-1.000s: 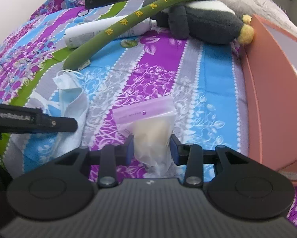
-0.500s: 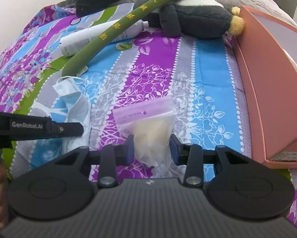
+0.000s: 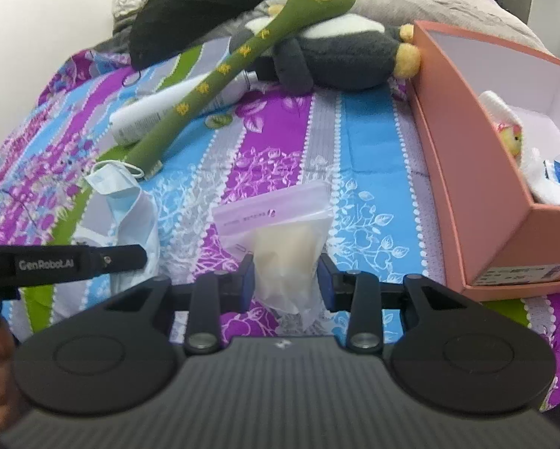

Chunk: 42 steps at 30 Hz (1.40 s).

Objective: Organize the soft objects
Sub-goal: 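Lift the mask and clear bag and carry them over the pink box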

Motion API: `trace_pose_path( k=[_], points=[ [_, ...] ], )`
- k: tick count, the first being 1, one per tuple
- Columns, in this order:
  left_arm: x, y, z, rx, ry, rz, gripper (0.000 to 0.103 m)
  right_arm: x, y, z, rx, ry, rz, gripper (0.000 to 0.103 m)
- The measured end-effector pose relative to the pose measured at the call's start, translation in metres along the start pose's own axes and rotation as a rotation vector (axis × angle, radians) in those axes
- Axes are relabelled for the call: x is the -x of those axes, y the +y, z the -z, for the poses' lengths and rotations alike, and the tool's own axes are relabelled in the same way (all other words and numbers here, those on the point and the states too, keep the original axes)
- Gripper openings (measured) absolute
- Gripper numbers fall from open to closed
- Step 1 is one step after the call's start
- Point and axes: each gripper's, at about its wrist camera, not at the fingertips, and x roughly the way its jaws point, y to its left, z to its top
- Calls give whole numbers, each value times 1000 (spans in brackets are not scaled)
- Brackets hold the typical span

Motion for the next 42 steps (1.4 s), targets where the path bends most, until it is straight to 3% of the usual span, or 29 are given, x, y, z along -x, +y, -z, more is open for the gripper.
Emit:
trace_pose_path(
  k=[13, 26, 42],
  points=[
    [39, -31, -13, -72, -42, 23, 7, 40, -7, -13, -19, -91, 4, 38],
    [82, -78, -45, -182, -141, 64, 8, 90, -15, -44, -49, -226, -21, 38],
    [101, -185, -84, -324, -212, 173, 8, 151, -60, -84, -92, -384, 19, 38]
  ],
)
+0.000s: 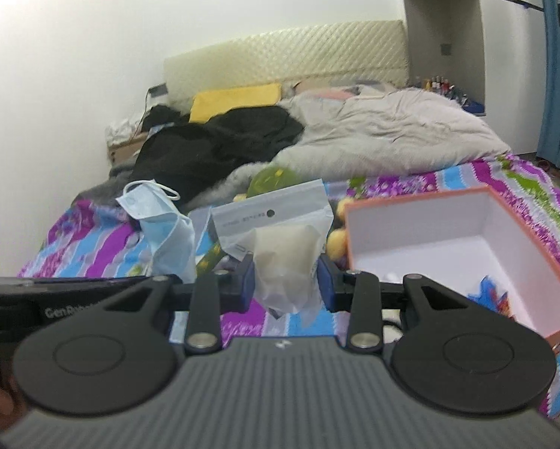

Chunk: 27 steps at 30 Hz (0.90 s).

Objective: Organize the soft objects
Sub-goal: 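Lift the mask and clear bag and carry them over the pink box, then open both grippers to drop the mask and clear bag into the box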

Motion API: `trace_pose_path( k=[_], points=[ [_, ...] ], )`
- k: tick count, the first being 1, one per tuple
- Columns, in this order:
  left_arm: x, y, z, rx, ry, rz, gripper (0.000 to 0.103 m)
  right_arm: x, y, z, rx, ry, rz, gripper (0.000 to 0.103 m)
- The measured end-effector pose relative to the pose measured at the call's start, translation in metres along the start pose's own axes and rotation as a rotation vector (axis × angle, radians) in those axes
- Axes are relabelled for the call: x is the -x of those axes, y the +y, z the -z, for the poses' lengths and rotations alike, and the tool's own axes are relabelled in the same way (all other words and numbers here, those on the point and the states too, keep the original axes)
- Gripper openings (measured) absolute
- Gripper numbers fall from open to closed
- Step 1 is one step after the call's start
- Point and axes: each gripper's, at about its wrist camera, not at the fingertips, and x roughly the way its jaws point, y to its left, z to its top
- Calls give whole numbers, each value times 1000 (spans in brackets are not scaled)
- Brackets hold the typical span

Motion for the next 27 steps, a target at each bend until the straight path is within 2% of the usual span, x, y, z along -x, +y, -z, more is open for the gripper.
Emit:
trace_pose_path(
  k=[7, 12, 17, 21, 27],
  points=[
    [-33, -48, -40, -51, -7, 61, 8, -2, -39, -34, -28, -40, 28, 38],
    [-82, -77, -64, -73, 21, 99, 8, -14, -76, -53, -54, -58, 64, 38],
    [-146, -100, -79, -91, 83, 130, 8, -33, -125, -63, -117, -59, 131, 38],
    [-201, -106, -83, -77, 153, 166, 8, -60, -166, -59, -163, -4, 185, 38],
    [-284, -108, -81, -115, 255, 169, 8, -106, -212, -45, -195, 110, 238, 38]
  ],
)
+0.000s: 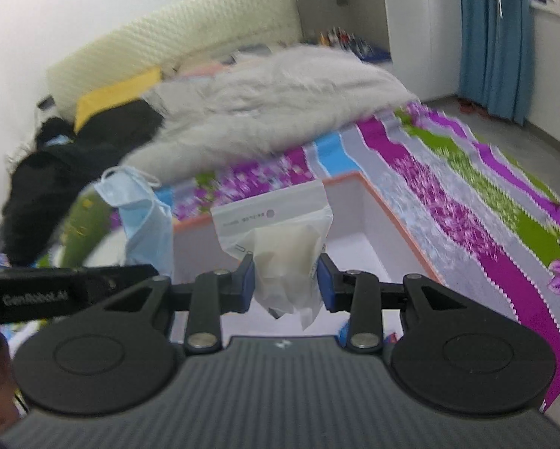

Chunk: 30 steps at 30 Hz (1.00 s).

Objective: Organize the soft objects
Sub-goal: 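Open both grippers to drop the mask and clear bag into the box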

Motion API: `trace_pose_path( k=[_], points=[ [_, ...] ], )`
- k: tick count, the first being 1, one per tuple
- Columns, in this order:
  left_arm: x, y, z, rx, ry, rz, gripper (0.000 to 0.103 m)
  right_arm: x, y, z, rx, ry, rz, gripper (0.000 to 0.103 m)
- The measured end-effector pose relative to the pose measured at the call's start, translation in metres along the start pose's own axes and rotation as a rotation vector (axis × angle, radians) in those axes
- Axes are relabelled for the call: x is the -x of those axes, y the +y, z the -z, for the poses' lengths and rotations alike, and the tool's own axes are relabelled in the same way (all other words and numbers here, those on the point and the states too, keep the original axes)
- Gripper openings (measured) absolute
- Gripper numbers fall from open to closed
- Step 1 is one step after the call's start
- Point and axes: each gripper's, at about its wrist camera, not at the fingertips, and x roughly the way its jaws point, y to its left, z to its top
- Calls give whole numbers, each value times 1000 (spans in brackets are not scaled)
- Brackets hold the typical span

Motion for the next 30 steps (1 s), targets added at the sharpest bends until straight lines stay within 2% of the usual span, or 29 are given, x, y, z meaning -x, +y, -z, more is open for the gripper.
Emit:
trace_pose_path(
  k=[7, 13, 14, 15, 16, 18, 25, 30],
  points=[
    [-73, 22, -6, -26, 138, -39, 8, -63, -17, 14, -13, 117, 16, 38],
    [-89, 33, -1, -16, 175, -52, 9, -89, -20, 25, -27, 189, 16, 40],
    [-90, 33, -1, -14, 179, -52, 11, -91, -20, 27, -19, 196, 16, 41],
    [-92, 35, -1, -5, 192, -57, 20, -93, -19, 28, -11, 202, 16, 42],
    [-91, 35, 0, 3, 191, -58, 29, -95, -18, 29, -10, 206, 21, 47],
    [-85, 36, -1, 3, 178, -61, 37, -96, -20, 30, -19, 210, 39, 55],
    [-37, 21, -7, -28, 115, -70, 37, -68, -16, 26, -46, 167, 4, 55],
    [25, 1, -15, -56, 21, -57, 37, -18, -9, 10, -76, 69, -10, 54]
  ],
)
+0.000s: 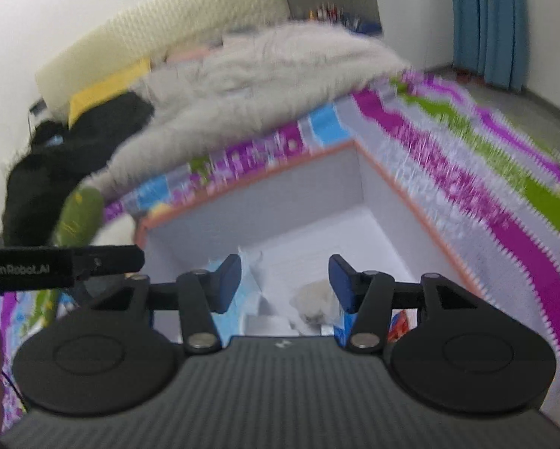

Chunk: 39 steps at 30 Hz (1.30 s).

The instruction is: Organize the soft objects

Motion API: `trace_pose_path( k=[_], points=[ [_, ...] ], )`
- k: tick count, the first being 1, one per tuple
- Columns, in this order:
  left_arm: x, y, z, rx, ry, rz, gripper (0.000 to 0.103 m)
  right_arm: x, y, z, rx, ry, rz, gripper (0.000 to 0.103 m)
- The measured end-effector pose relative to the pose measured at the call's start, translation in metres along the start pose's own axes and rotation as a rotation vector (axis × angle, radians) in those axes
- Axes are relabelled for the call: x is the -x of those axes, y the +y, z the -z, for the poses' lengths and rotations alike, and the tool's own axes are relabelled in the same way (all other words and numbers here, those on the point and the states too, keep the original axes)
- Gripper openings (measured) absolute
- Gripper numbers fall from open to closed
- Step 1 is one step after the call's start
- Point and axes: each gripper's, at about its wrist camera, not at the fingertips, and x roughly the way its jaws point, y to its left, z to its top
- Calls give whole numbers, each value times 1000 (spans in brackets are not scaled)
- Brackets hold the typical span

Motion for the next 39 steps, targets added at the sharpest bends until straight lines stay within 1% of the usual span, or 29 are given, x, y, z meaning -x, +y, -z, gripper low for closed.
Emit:
trace_pose_path(
  k=[5, 9, 14, 20, 26, 29, 34, 39],
  points=[
    [69, -20, 3, -28, -95, 15, 37, 63, 15, -11, 12, -110, 1, 54],
    [123, -32, 14, -50, -162, 17, 37, 112, 31, -11, 29, -198, -11, 55],
    [185, -45, 36, -95, -231, 3, 37, 165, 50, 3, 55, -265, -21, 55],
    [241, -49, 74, -115, -272, 0, 37, 207, 67, 31, 63, -305, -17, 55],
    [269, -44, 116, -106, -268, -1, 37, 230, 73, 68, 37, -299, -11, 55],
    [277, -41, 137, -99, -258, -6, 37, 235, 77, 85, 47, -284, -5, 55],
    [281, -35, 164, -77, -243, -12, 37, 243, 79, 109, 53, -277, 7, 55],
    [276, -32, 183, -69, -227, -25, 37, 244, 80, 127, 60, -273, 27, 55]
  ],
)
